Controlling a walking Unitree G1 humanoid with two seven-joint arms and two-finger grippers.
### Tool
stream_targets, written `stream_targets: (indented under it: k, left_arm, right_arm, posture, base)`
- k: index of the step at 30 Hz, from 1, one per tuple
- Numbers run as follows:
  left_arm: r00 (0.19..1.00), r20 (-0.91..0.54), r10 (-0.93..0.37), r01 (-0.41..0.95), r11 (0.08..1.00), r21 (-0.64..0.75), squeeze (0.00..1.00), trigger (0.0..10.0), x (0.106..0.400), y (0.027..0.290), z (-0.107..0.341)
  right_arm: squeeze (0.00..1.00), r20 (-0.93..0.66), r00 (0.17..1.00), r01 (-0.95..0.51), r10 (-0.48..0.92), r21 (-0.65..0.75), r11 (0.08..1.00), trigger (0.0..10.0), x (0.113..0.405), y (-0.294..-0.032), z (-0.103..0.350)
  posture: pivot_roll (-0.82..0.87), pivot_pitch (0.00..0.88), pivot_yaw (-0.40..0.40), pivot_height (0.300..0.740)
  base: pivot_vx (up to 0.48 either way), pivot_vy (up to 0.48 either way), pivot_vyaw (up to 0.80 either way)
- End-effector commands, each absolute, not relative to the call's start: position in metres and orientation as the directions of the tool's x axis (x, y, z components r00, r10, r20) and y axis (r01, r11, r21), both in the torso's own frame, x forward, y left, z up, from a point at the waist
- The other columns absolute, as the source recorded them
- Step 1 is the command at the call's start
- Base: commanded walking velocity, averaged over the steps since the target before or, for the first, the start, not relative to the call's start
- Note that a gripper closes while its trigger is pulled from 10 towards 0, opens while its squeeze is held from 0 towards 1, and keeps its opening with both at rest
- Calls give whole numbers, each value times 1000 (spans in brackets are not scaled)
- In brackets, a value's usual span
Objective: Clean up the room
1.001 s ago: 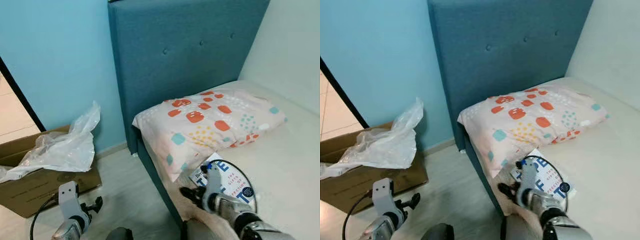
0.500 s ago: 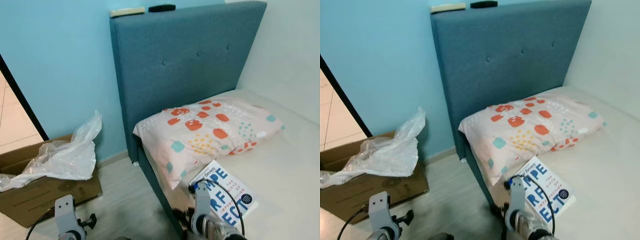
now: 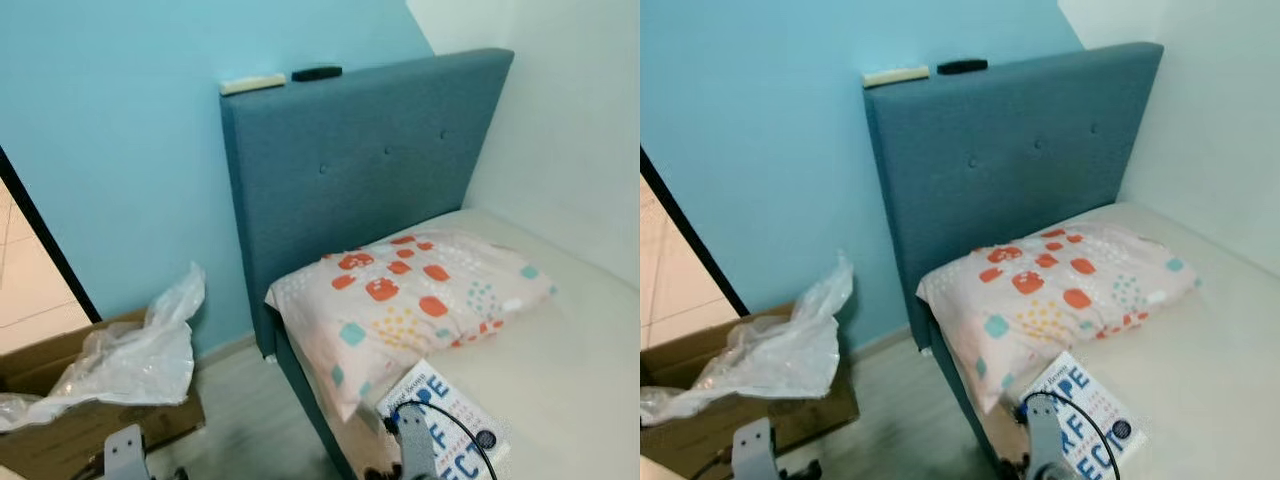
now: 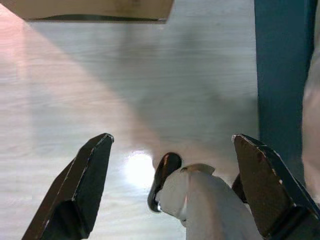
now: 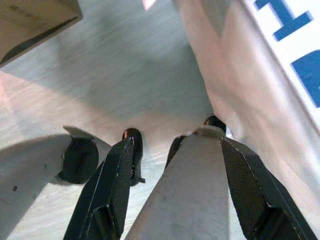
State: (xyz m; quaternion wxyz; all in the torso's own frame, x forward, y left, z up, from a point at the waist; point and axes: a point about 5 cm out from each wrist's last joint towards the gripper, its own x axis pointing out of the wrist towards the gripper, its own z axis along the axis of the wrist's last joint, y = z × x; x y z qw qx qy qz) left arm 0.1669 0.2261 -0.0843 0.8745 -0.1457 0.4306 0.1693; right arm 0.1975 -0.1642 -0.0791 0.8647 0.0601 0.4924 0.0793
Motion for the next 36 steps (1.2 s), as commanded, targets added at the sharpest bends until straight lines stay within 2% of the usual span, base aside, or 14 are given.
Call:
stream_targets:
  k: [1,2,13,19,24,36]
  left_arm:
    - [546,-822,163,-411,907,-93,0,10000,161,224,-88]
    - [527,-833,166,-407,910,-76,0,10000,156,226,-89]
    - [511,-844,166,-390,919,-56,0,10000,153,228,-90]
    - [546,-828,129,-371,923,-101,0,10000,169,211,-87]
    - [554,-825,109,-348,931,-111,0,10000,173,205,-86]
    - [516,-851,103,-314,946,-76,0,10000,160,208,-92]
  right_arm:
    - [0,-850,493,-59,184,179,982,10000,192,-165,-82]
    - [0,-864,478,-69,160,145,987,10000,188,-169,-84]
    - [0,-866,480,-82,140,115,990,10000,190,-166,-83]
    - [0,-884,461,-124,84,30,992,10000,191,-162,-84]
    - [0,-882,465,-123,78,23,992,10000,192,-163,-84]
    - [0,-890,453,-89,51,12,996,10000,182,-182,-87]
  posture:
    - [10,0,-25,736]
    - [9,0,-25,740]
    - [5,0,-31,740]
    - [2,0,-56,740]
    - [-9,0,-52,740]
    - [-18,0,-40,740]
  base:
    - [0,0,0]
    - [0,0,0]
    - [0,0,0]
    - [0,0,0]
    - [0,0,0]
    - [0,0,0]
